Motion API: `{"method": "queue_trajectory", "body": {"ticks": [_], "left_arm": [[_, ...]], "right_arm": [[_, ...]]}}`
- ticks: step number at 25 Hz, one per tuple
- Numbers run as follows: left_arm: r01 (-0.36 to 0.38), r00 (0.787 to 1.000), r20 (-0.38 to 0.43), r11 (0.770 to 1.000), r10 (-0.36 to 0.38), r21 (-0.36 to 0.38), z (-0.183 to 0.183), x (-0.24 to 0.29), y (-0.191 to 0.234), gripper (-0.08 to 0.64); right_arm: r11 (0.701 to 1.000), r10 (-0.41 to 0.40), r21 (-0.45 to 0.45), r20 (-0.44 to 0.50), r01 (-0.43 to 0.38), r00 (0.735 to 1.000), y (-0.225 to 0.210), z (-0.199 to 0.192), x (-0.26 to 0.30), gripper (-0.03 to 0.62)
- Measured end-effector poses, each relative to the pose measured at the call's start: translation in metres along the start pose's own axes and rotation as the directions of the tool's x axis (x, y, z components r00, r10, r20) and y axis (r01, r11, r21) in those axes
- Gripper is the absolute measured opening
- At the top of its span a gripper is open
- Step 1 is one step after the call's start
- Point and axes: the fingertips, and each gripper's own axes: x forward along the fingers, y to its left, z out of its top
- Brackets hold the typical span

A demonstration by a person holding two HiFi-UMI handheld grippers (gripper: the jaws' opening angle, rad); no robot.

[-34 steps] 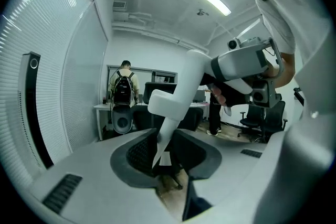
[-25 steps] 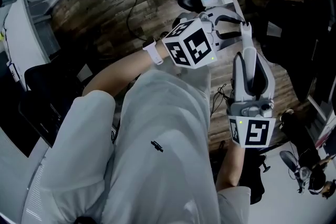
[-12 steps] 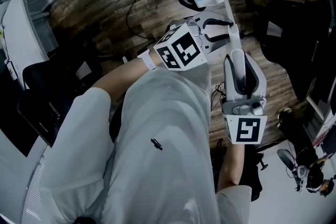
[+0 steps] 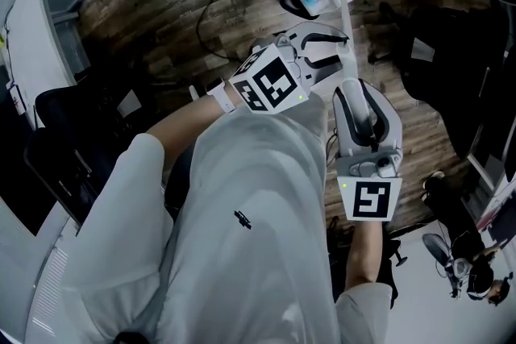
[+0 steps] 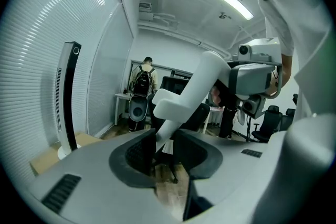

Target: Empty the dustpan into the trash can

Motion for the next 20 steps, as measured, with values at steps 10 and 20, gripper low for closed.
{"method": "queue_trajectory", "body": {"ticks": [10, 20], "left_arm": [[-0.052, 0.998, 0.031, 0.998, 0.051, 0.043, 0.011, -0.005, 0.002, 0.110], [-0.089, 0.995, 0.055, 0.995, 0.087, 0.036, 0.012, -0.014, 0.009, 0.110]], "right_arm": [[0.996, 0.024, -0.088, 0.005, -0.024, 1.000, 0.005, 0.007, -0.001, 0.137], [0.980, 0.083, -0.182, -0.024, -0.086, 0.996, 0.015, 0.011, 0.007, 0.137]]}}
